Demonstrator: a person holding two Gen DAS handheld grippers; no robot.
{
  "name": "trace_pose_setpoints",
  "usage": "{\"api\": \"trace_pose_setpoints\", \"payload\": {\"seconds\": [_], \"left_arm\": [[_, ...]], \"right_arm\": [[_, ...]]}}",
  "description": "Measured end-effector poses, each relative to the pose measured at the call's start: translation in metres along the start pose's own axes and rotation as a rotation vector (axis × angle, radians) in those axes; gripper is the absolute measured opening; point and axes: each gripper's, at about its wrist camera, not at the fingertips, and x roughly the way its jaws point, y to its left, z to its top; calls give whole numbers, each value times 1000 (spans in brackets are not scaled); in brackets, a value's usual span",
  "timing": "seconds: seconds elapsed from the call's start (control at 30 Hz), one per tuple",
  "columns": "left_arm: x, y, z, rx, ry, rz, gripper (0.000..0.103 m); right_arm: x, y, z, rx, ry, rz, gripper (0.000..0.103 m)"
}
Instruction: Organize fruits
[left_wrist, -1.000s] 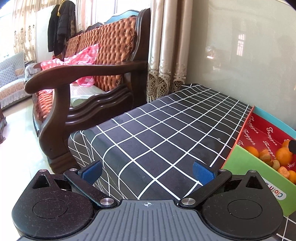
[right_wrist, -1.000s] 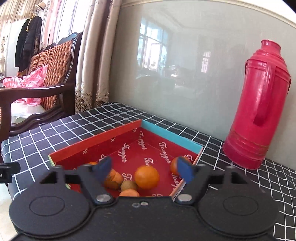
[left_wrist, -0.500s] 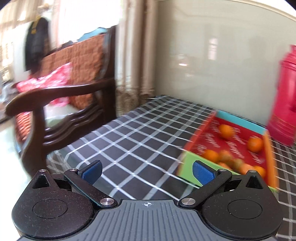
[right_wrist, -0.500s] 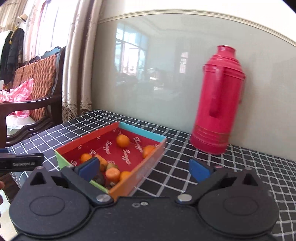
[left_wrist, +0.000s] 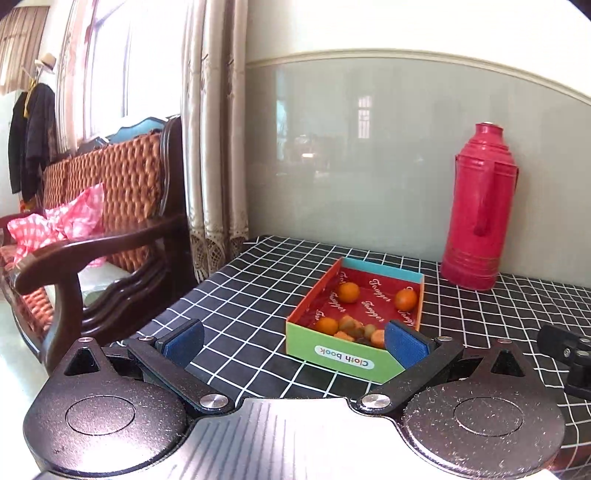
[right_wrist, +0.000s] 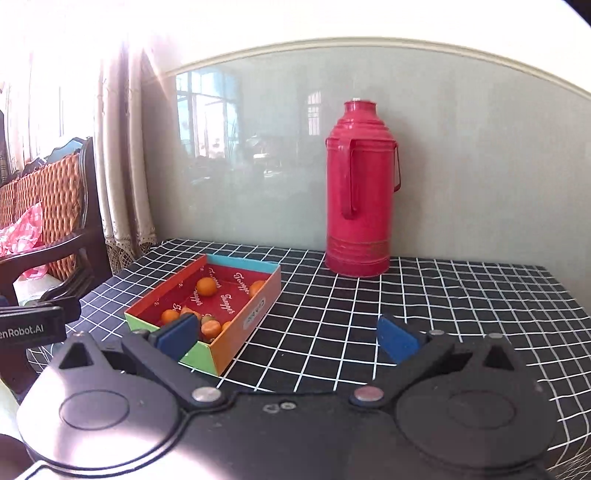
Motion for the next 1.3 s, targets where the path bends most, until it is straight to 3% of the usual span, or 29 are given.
{"api": "trace_pose_setpoints", "payload": {"seconds": [0.33,1.3], "left_arm": [[-34,-8,5,-1,-34,-30,103],[-25,-7,-4,-2,-19,-6,103]], "right_arm": [[-21,-4,2,12,-33,-8,97],[-18,3,-3,10,-23,-2,97]]}}
